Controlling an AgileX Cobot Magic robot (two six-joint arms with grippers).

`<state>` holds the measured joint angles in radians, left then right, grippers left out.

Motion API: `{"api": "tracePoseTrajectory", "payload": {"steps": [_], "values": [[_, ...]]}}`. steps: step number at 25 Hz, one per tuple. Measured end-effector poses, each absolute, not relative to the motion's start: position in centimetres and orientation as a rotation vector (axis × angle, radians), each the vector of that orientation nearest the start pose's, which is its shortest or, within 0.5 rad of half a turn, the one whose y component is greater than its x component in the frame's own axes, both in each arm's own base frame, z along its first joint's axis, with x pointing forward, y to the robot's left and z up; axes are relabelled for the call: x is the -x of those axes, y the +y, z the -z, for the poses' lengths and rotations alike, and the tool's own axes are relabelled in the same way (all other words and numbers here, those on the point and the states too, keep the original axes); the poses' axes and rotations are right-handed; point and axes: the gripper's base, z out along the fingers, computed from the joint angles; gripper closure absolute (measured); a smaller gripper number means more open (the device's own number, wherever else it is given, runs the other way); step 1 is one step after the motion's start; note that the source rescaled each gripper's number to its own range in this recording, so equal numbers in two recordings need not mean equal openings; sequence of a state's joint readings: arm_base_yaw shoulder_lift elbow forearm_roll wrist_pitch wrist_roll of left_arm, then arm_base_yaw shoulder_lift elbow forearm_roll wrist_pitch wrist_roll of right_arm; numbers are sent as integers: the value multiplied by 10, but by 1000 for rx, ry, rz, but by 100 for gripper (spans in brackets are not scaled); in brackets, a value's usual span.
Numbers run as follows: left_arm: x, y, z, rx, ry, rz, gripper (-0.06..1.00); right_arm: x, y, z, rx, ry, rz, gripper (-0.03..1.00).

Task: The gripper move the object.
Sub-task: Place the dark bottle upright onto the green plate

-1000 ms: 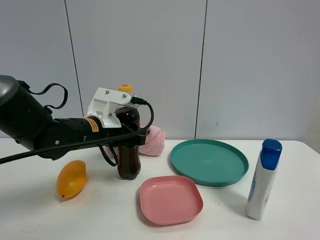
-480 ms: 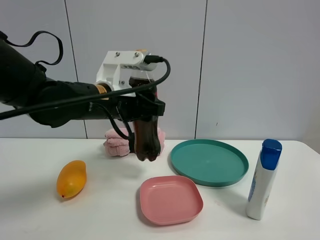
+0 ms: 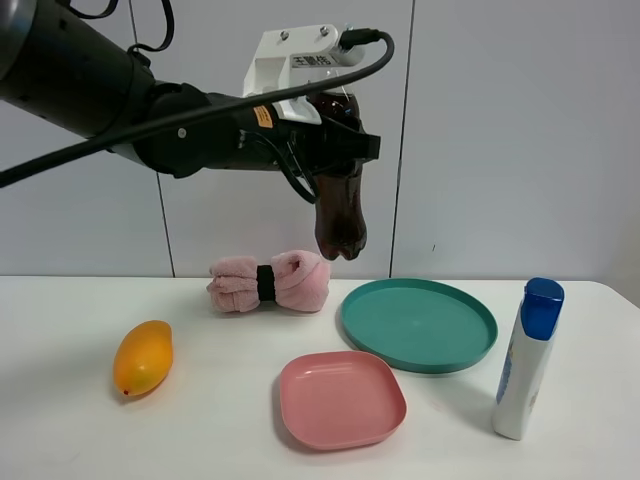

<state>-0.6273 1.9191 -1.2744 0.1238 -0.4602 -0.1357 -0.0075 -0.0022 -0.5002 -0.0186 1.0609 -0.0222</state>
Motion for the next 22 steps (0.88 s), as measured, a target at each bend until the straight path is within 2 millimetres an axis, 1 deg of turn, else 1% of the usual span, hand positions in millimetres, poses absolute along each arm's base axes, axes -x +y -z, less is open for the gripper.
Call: {"api": "tracePoseTrajectory", "payload": {"steps": [5,11,15,19,22], "values": [[-375,-283,-243,-559,1616,535,92,5,-1,-277,14,2042,41,-3],[-391,-313,-238,-585,1601,550,92,5,-1,-277,14,2042,41,-3],[-400,-332,-240,-598,1591,556,92,5,-1,-277,14,2042,41,-3],[-407,-348,-238,-617,1613,554,92,5,-1,-277,14,2042,41,-3],[-411,-361,-230,-630,1621,558,92,5,-1,-277,14,2042,41,-3]]}}
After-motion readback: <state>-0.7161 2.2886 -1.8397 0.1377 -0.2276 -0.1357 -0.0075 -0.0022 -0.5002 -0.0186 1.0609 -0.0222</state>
